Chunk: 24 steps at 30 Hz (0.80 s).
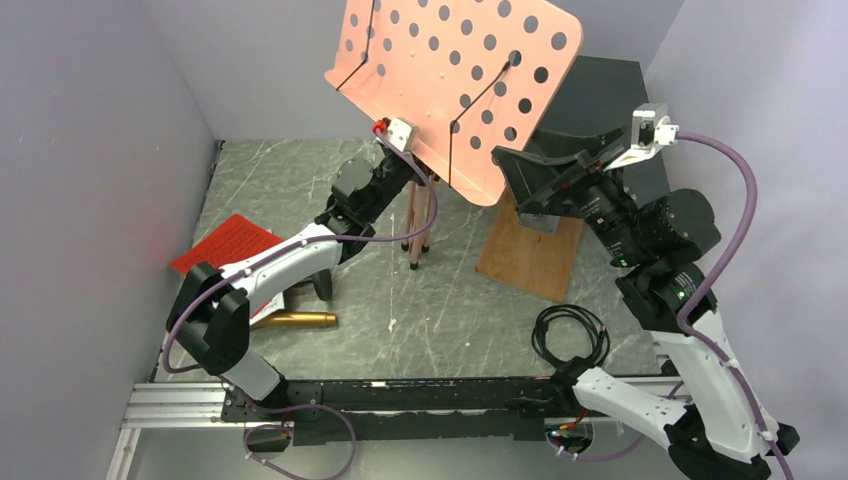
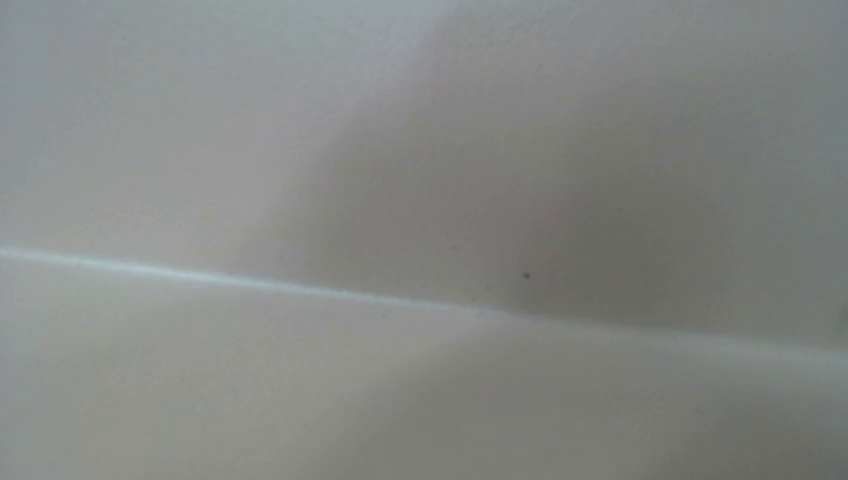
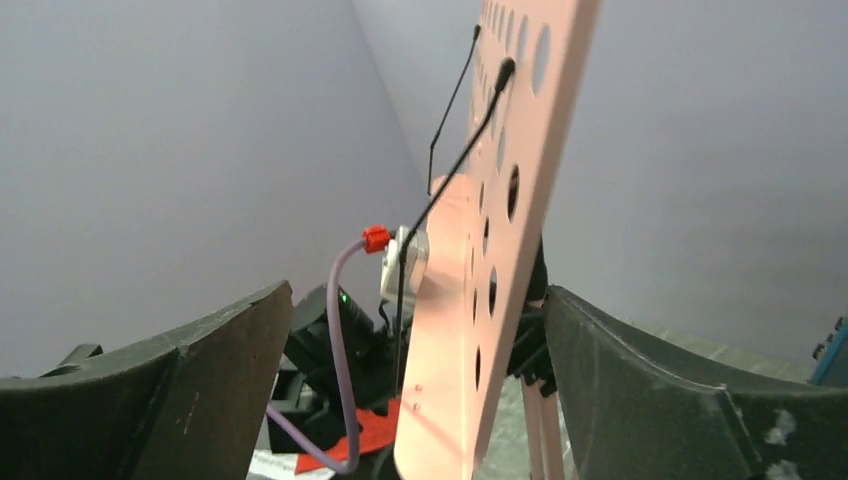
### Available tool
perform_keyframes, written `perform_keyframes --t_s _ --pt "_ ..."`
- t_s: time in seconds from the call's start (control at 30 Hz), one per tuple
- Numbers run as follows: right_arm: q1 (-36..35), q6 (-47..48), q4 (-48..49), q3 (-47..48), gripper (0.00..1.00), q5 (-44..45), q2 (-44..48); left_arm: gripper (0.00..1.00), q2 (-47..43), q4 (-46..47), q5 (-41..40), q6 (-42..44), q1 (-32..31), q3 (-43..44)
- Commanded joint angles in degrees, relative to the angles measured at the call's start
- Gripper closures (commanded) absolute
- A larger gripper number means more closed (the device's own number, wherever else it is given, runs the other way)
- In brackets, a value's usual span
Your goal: Set up the instrument practice props
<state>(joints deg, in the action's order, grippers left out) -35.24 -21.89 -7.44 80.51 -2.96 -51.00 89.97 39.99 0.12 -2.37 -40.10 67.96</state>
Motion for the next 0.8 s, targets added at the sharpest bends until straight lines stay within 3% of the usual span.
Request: perform_keyframes --t_s 0.0,0.33,0.53,0.77 --pt "-0.31 1.66 -8.63 3.41 0.0 0.51 3.38 1.0 -6.09 2.82 -3.54 -1.03 0.26 1.42" --pt "-0.34 2.59 -13.45 -5.71 0.0 6.66 12.44 1.0 -10.72 -2.22 -6.7 -3.53 1.03 0.36" --pt "-0.35 6.42 -13.59 -16.25 0.17 2.48 12.41 1.0 -15.7 -8.01 -6.62 -3.26 1.17 2.0" --pt "-1.16 -0.79 2.72 -28.7 0.26 -6.24 7.06 1.0 -21.05 -11.44 -9.44 -4.11 1.16 -1.01"
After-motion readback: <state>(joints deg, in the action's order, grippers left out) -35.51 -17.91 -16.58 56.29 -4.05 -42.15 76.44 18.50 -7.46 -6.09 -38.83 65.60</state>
